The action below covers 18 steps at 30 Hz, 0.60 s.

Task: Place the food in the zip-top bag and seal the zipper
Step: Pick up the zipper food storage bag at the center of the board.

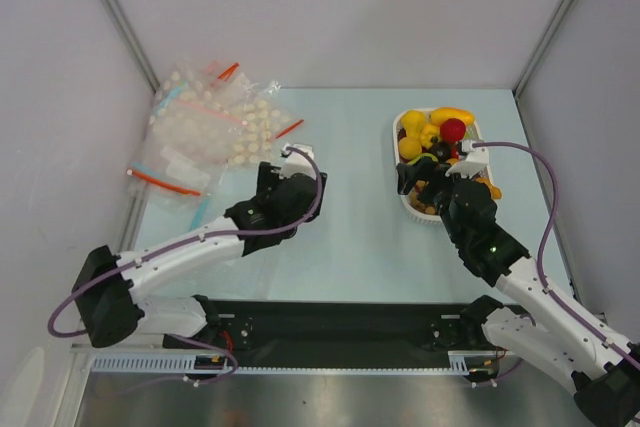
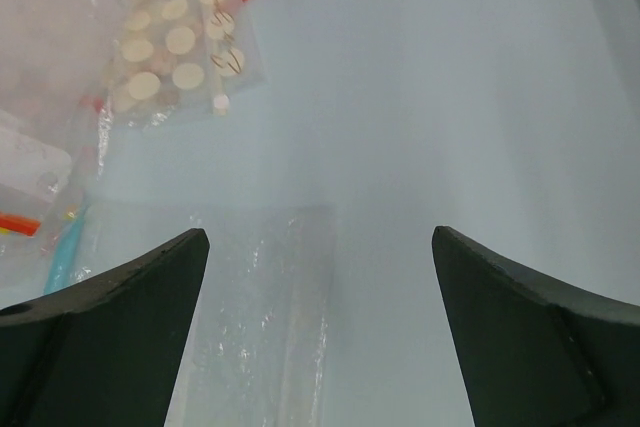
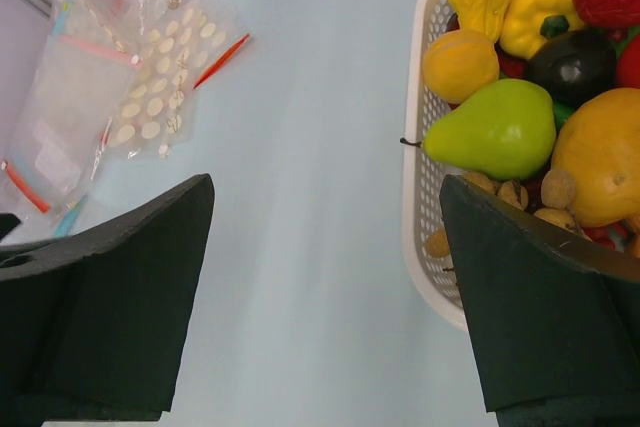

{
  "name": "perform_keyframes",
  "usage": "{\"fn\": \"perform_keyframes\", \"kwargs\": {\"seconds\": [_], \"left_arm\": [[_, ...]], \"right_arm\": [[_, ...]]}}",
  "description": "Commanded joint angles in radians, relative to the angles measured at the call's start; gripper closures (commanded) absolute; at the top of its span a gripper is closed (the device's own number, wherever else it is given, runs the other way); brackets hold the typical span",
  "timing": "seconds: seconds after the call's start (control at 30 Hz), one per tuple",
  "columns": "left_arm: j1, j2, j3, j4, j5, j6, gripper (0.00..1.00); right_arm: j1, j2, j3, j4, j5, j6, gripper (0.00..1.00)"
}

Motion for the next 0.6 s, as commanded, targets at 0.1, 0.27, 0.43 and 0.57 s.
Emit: {"fn": "perform_keyframes", "kwargs": {"seconds": [0.1,0.27,0.43,0.57], "left_arm": [[0.003,0.148,0.064,-0.227,0.143,-0.028,0.00],[0.006,0.263,0.087,-0.290,0.111,-0.052,0.01],[0.028,0.427,0.145,-0.333,0.157,-0.048,0.20],[0.065,0.452,0.136,-0.332,0.196,-0.055,0.28]], "right_arm": [[-0.005,0.003,0.007,0.031,0.025,-0.005,0.00],[-0.006,0.005,0.007,0.031,0.026,-0.005,0.00],[-0.006,0.005,0.007,0.029,0.028,-0.003,0.00],[-0.008,0.003,0.006,0.028,0.025,-0.003,0.00]]}}
